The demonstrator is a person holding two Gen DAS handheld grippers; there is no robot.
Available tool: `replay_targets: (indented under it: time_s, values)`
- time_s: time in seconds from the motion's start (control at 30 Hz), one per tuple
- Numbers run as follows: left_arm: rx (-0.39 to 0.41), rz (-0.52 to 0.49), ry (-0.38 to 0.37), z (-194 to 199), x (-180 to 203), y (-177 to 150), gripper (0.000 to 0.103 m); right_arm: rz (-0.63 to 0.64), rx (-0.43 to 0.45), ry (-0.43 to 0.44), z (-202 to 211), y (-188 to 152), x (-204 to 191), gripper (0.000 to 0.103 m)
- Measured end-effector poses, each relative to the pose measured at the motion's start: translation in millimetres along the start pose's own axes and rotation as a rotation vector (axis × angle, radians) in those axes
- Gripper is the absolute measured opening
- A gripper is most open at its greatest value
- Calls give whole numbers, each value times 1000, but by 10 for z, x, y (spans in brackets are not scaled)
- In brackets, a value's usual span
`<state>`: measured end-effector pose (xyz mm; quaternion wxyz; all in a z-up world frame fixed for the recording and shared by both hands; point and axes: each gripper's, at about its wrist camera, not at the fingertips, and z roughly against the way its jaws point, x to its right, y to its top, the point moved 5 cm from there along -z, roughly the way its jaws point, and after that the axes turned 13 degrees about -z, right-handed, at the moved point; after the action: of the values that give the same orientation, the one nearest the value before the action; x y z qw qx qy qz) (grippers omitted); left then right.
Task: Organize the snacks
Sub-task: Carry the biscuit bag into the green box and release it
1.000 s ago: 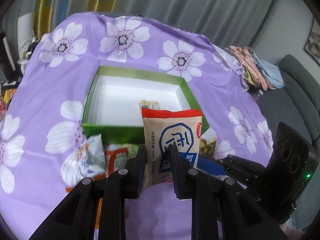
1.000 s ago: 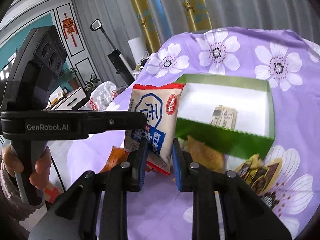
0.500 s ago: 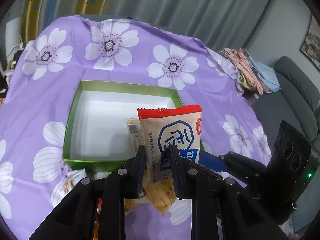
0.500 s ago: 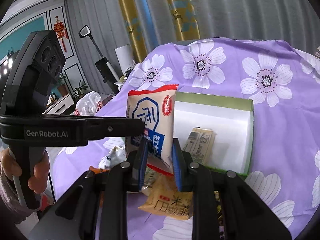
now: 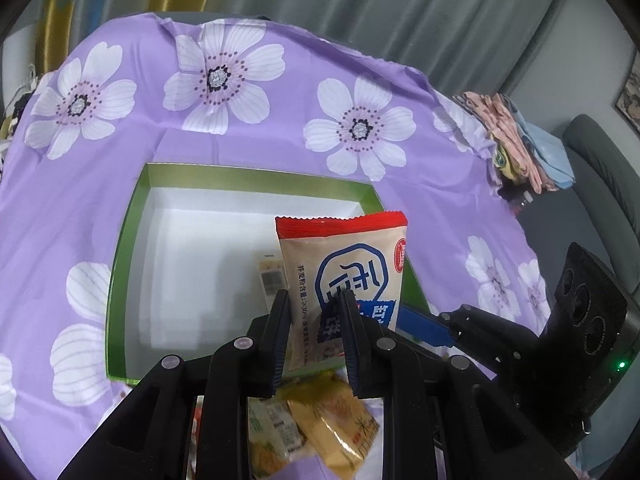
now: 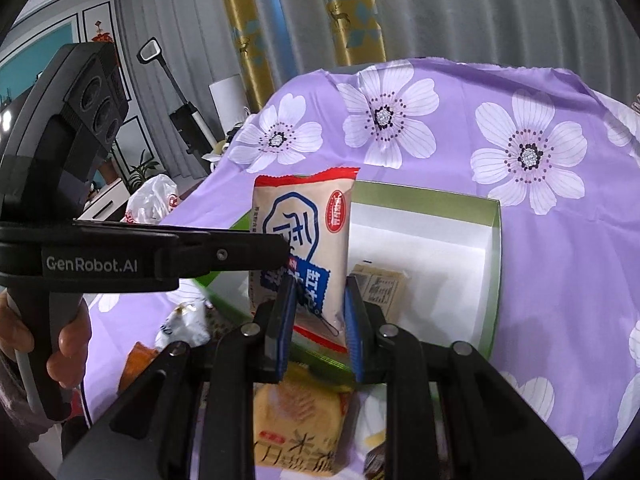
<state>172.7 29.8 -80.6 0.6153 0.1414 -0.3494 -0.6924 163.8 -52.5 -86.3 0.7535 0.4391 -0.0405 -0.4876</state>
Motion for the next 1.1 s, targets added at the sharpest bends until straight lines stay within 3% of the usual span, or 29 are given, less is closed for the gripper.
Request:
replay_targets:
  time_s: [0.73,1.0,1.1]
  values:
    - [-85,111,-23,-485,-361,-133,23,22,-107,-101,-481,-58,72,24]
    - [-124,146,-4,-596,-409,-217,23,24,-94,-112,-478,-33,36,26]
    - [-137,162,0,-579,-450,-240,23,10,-83,-109,-421,-38,68,31]
